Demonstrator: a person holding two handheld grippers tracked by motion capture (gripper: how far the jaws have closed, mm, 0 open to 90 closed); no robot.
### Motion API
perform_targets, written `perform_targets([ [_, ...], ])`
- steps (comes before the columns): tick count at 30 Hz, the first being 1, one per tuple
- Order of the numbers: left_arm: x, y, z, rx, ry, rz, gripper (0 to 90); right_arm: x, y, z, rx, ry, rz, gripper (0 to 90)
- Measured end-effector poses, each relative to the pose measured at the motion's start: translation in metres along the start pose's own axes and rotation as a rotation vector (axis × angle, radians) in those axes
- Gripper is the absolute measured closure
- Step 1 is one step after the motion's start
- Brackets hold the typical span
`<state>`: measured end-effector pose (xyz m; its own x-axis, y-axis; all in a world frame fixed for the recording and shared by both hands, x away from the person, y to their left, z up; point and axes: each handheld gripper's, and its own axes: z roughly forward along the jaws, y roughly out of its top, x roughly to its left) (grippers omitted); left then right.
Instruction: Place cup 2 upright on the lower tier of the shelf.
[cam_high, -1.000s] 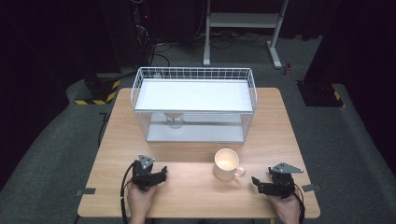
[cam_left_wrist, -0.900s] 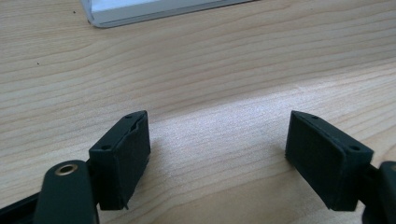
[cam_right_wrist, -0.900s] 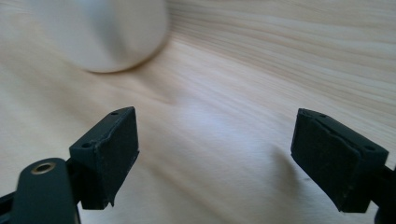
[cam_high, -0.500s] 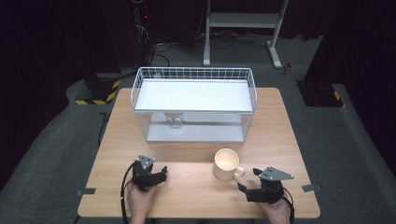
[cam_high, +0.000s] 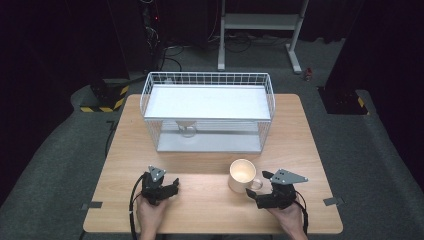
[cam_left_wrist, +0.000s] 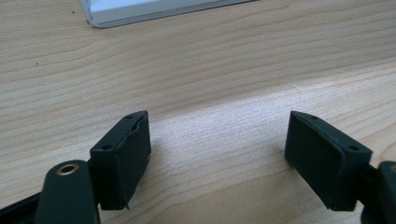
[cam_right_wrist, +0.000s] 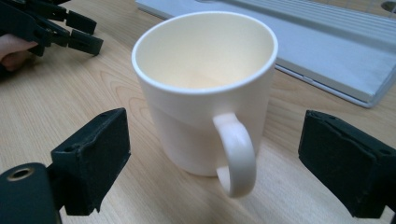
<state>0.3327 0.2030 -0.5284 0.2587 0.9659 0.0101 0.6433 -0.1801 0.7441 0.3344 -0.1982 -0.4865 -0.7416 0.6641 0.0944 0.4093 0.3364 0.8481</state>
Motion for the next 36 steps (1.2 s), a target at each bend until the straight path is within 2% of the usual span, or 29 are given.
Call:
perform_targets([
  [5,0.000,0.000,0.000,0.000,-0.001,0.000,22.8,-0.003,0.005,0.005,-0.001,0.024,0.004,8.3],
  [15,0.000,0.000,0.000,0.000,-0.001,0.000,22.8,-0.003,0.016,0.013,-0.012,0.032,-0.001,7.8],
  [21,0.000,0.000,0.000,0.001,-0.001,0.002,22.9,-0.002,0.022,0.019,-0.016,0.021,-0.008,7.8],
  [36,0.000,0.000,0.000,0.000,0.000,0.000,22.9,0.005,0.035,0.029,0.019,-0.002,-0.030,7.8],
])
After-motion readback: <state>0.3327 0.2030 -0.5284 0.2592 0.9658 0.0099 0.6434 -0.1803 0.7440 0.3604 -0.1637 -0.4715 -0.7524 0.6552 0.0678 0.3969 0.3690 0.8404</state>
